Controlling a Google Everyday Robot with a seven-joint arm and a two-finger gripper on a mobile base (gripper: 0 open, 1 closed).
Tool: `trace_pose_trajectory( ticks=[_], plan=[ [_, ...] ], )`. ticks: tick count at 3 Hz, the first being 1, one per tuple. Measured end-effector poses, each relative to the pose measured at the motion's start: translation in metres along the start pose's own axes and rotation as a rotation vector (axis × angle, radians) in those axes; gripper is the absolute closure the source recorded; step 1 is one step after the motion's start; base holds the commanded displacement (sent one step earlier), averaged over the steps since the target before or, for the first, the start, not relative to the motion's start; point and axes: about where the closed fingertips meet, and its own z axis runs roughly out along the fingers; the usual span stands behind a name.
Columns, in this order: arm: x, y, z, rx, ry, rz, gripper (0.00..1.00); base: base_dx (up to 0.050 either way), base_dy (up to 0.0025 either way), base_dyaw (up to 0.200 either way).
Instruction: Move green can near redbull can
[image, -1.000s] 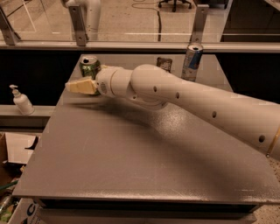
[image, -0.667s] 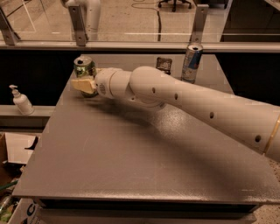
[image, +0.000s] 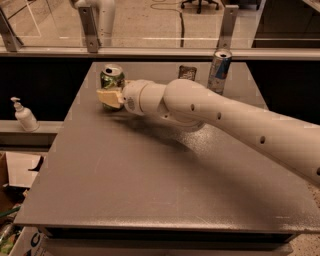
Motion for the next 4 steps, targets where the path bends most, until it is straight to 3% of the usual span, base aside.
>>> trace_pose_trajectory(
  ticks=[1,3,4],
  plan=[
    [0.007,-0.009,-0.044,0.033,0.023,0.012,1.00,0.000,0.00000,0.000],
    [0.043,-0.024,-0.158,0.123,0.101,0.015,1.00,0.000,0.00000,0.000],
    [0.054,-0.035,-0.184,0.163,0.118,0.036,1.00,0.000,0.00000,0.000]
  ],
)
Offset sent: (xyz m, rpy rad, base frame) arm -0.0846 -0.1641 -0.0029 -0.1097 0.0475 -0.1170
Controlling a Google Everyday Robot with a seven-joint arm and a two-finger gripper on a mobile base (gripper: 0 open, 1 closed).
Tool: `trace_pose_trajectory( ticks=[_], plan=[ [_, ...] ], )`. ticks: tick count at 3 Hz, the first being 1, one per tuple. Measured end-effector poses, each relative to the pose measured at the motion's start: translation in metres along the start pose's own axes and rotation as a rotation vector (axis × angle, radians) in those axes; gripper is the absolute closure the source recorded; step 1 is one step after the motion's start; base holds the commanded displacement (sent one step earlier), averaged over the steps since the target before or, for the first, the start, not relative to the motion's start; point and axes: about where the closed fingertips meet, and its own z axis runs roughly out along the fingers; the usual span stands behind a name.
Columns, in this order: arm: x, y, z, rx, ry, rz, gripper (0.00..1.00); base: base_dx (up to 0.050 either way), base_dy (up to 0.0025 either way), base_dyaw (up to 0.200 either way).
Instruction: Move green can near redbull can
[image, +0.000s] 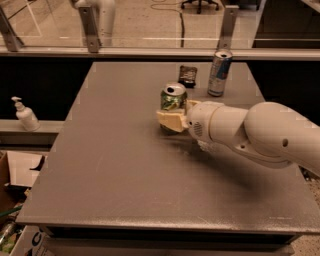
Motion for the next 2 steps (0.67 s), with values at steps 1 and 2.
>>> trace_pose_trajectory(
  ticks=[1,2],
  plan=[
    [-0.0048,0.0005,-0.0019,0.000,0.000,0.000,1.00,0.000,0.00000,0.000],
    [-0.0049,0.0005,-0.0020,0.000,0.000,0.000,1.00,0.099,0.00000,0.000]
  ],
)
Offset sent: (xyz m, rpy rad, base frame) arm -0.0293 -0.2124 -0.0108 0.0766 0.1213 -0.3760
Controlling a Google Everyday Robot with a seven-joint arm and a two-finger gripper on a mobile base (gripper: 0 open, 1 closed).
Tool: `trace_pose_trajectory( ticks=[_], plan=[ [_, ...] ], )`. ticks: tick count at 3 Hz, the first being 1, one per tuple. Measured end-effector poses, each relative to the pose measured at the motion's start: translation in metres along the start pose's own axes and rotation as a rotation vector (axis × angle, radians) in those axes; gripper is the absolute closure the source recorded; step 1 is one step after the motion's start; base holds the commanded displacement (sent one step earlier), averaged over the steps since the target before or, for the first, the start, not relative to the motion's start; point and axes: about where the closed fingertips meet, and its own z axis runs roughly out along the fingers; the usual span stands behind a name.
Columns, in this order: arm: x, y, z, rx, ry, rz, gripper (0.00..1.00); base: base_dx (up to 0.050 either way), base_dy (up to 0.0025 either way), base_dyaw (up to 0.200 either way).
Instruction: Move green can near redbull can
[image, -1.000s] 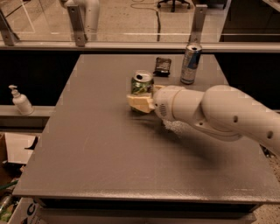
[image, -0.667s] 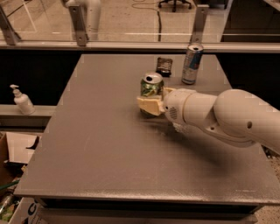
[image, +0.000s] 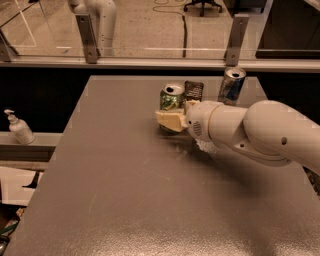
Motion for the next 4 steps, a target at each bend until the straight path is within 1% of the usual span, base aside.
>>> trace_pose_trajectory(
  ticks=[2,3,4],
  plan=[
    [0.0000,0.0000,0.0000,0.000,0.000,0.000,1.00,-0.100,-0.00001,0.000],
    [0.0000,0.0000,0.0000,0.000,0.000,0.000,1.00,0.000,0.00000,0.000],
    [-0.0018,0.0003,-0.0006,0.000,0.000,0.000,0.83,0.000,0.00000,0.000]
  ],
)
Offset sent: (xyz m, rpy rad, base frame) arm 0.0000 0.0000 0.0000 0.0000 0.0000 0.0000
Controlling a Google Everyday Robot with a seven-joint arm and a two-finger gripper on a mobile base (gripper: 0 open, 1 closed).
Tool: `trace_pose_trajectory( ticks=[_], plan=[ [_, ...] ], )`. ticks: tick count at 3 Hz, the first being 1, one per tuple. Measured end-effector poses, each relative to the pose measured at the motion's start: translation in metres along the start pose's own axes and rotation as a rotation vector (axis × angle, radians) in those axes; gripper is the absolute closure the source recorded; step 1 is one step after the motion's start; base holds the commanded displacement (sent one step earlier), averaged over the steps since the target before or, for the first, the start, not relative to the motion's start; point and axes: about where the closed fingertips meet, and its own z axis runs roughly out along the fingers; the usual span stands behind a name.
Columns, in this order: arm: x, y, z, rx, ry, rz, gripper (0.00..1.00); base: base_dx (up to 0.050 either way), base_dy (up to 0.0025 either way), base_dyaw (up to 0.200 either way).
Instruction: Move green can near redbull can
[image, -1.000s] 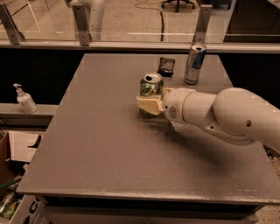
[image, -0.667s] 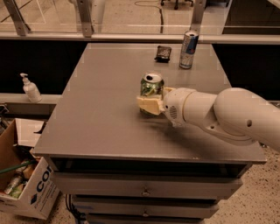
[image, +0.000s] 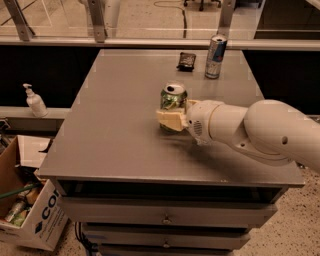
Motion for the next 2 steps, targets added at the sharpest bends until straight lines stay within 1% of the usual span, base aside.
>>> trace_pose_trajectory(
  ticks=[2],
  plan=[
    [-0.0009,0.0018,0.0008,-0.003,0.000,-0.003,0.36,0.000,0.00000,0.000]
  ],
)
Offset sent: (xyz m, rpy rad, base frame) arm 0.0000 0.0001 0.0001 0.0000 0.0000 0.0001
